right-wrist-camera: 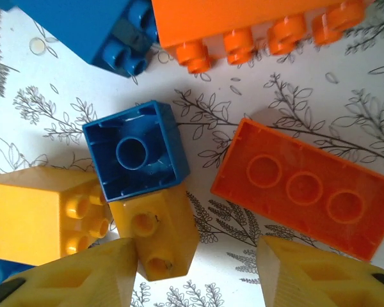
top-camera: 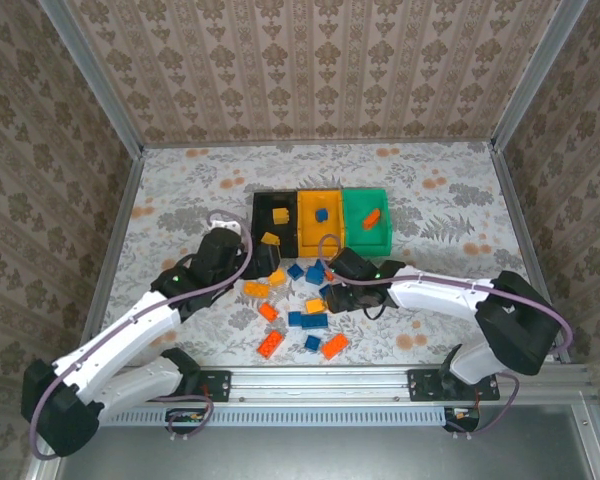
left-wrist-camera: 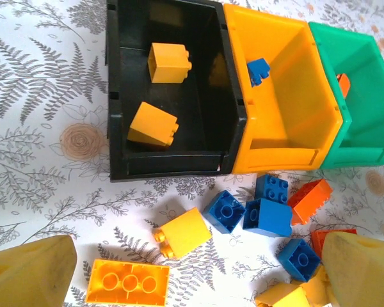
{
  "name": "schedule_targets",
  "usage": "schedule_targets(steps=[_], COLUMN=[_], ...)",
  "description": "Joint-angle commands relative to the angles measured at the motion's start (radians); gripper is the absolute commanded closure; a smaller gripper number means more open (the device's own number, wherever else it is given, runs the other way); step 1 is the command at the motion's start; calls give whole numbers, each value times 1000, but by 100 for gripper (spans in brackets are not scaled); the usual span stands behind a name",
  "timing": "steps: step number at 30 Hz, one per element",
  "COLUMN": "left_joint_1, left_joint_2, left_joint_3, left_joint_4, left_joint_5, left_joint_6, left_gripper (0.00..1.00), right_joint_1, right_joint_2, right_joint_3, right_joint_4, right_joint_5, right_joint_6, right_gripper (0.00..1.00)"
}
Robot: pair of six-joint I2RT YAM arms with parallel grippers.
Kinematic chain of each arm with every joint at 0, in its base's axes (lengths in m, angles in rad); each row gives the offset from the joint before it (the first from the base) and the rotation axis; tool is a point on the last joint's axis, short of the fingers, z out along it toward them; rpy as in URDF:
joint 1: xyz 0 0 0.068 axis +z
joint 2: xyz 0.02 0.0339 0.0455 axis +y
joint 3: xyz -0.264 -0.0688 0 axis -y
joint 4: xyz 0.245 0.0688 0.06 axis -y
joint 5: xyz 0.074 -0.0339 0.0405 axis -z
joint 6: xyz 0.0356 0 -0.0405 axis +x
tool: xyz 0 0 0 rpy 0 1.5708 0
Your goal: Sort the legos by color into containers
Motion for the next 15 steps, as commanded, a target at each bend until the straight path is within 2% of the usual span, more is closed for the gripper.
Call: schedule_targets(steps=[1,15], left_joint_1=[16,48], left_joint_2=[-23,-35], left_joint_3=[-22,-36], left_joint_4=[-39,-50], left_joint_5=[-24,-14], left_joint_6=[-36,-41], left_gripper=[0,0], right_joint_1=[14,49], right_joint_2=[29,142], right_joint_3=[35,94], right_joint_4=[15,-3], right_joint_5=[8,63], right_joint_6=[-21,-38], right_gripper=[47,43])
